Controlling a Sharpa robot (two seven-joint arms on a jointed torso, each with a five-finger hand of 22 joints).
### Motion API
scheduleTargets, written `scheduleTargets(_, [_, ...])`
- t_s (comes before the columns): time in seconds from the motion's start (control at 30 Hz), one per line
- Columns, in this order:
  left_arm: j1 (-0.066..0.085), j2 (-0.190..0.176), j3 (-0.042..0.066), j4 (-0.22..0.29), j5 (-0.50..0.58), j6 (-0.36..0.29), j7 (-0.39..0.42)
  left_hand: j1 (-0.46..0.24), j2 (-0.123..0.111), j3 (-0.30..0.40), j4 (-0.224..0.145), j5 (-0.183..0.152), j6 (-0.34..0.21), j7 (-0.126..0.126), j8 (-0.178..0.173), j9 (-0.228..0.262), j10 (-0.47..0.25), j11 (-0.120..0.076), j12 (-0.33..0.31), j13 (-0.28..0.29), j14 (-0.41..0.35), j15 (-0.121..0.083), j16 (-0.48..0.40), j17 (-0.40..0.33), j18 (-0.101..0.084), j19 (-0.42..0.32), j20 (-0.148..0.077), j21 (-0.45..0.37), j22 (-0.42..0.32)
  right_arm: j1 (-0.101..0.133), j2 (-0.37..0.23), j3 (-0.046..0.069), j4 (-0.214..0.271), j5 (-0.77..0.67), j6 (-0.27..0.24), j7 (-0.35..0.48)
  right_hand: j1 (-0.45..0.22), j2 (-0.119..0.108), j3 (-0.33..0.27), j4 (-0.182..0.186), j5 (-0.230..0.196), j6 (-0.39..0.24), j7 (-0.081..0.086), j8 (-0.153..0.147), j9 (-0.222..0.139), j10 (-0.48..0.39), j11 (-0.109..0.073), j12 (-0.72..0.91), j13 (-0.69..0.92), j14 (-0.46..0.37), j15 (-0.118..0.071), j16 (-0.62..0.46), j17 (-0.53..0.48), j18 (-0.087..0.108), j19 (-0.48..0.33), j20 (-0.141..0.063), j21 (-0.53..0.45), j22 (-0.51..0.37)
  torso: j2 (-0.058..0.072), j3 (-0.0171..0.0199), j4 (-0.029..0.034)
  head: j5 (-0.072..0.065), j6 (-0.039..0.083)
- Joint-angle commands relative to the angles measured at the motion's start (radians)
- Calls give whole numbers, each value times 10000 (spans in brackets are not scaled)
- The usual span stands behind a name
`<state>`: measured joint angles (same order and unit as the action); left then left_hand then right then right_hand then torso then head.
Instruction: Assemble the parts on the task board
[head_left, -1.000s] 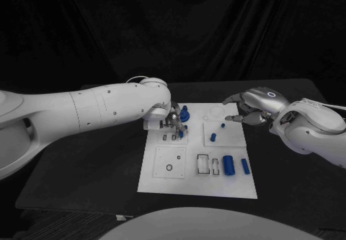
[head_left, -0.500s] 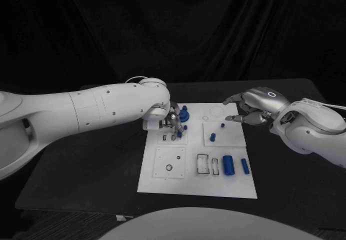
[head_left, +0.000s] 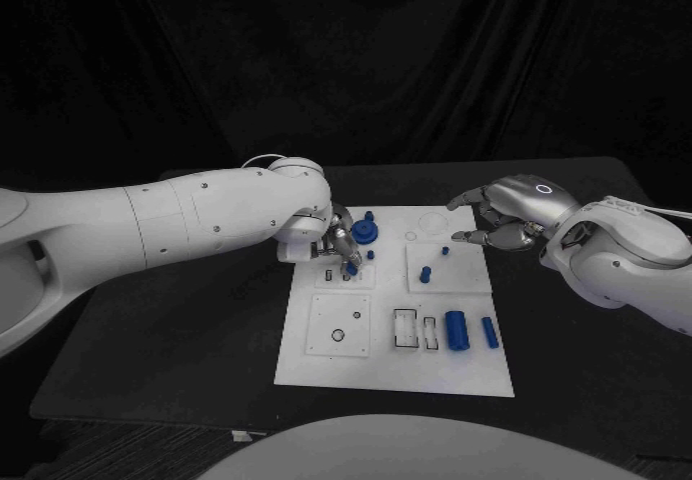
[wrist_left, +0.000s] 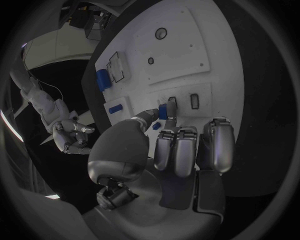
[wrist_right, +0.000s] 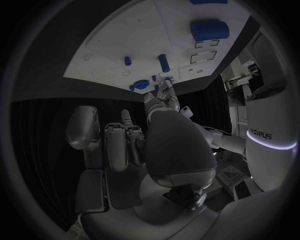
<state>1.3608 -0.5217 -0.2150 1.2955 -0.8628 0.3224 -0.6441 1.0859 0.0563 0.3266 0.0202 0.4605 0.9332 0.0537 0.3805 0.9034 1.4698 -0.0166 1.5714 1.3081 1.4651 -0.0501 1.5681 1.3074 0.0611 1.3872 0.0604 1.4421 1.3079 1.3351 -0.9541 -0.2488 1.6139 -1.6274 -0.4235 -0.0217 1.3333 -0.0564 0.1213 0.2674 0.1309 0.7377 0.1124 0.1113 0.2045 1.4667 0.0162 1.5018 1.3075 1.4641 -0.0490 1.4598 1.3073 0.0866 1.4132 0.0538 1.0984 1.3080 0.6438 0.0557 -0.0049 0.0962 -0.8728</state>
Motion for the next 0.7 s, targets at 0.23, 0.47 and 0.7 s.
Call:
scheduleTargets(0.23, [-13, -439, 8, 469, 18, -565, -205, -289, -51, 650, -325, -18, 135, -41, -33, 128, 1010, 4, -6, 2627, 1057, -94, 27, 2634, -48, 52, -54, -63, 858, -26, -65, 7, 3, -69, 191, -302, -11, 106, -23, -55, 51, 85, -1, -15, -20, 289, -44, -84, 1734, 715, -50, -129, 1438, 90, -99, 23, -156, 1283, -13, 1, 0, 93, 2])
scheduleTargets(0.47, [-12, -578, 9, 672, 19, -998, -458, -535, -236, 1008, -376, -68, 385, -121, -67, 275, 1010, -90, -6, 2627, 1057, -189, 27, 2634, -80, 226, -137, 1, 980, -67, -65, 6, 0, -69, 256, -318, -16, 114, -31, -58, 49, 92, -1, -23, -30, 259, -45, -120, 1695, 703, -51, -178, 1394, 100, -116, 22, -225, 1261, -22, 1, 4, 93, 2])
scheduleTargets(0.7, [-12, -666, 8, 807, 185, -1212, -607, -636, -232, 1113, -339, -71, 470, -144, -102, 303, 1010, -115, -6, 2627, 1057, -217, 27, 2634, -89, 273, -167, 13, 1006, -87, -85, 6, 11, -69, 328, -357, -16, 114, -31, -58, 49, 92, -1, -23, -30, 259, -45, -120, 1695, 703, -51, -178, 1394, 100, -116, 22, -225, 1261, -40, 13, 4, 111, 2])
